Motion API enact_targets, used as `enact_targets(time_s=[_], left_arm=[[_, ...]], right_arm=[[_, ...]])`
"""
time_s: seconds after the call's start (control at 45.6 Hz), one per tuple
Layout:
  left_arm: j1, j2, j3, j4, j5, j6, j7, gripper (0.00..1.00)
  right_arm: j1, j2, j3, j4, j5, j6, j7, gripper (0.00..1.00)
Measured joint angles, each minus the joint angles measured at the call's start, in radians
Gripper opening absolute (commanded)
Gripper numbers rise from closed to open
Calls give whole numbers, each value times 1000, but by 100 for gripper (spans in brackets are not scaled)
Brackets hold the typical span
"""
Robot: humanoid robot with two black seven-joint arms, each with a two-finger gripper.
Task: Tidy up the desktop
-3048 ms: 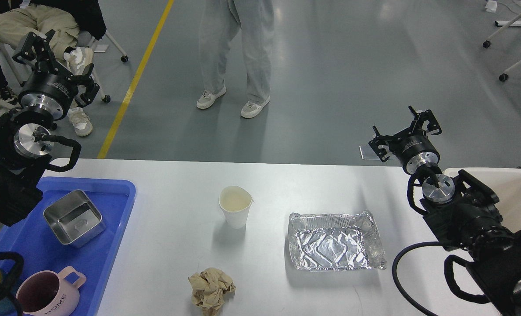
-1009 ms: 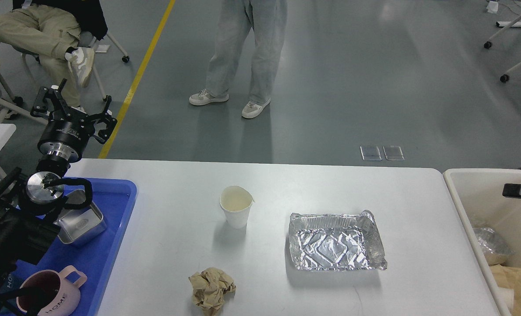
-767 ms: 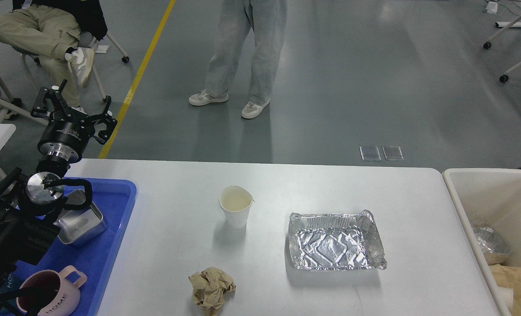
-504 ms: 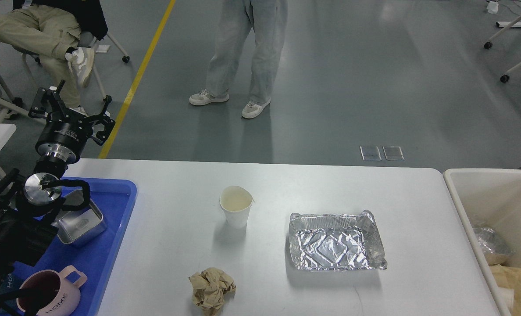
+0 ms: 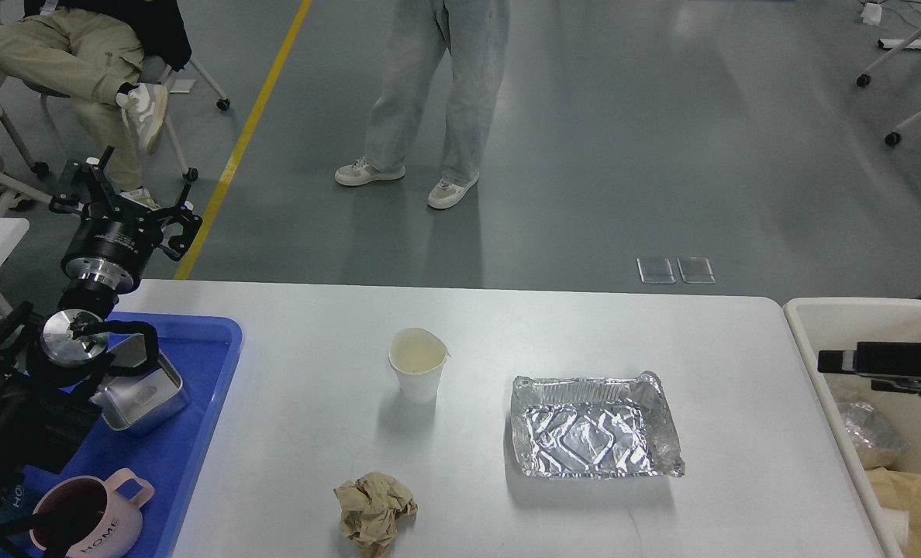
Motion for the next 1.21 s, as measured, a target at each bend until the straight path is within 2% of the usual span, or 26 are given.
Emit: enact_targets(time_s=[0.636, 0.899, 1.206], left_arm=[[5, 4, 3, 2, 2, 6, -1, 97], [11, 5, 0, 2, 1, 9, -6, 97], [10, 4, -2, 1, 2, 11, -8, 97]], right_arm=[[52, 553, -266, -415, -231, -145, 0, 100], [72, 671, -322, -524, -240, -185, 0, 100], [64, 749, -323, -599, -233, -220, -1, 99]])
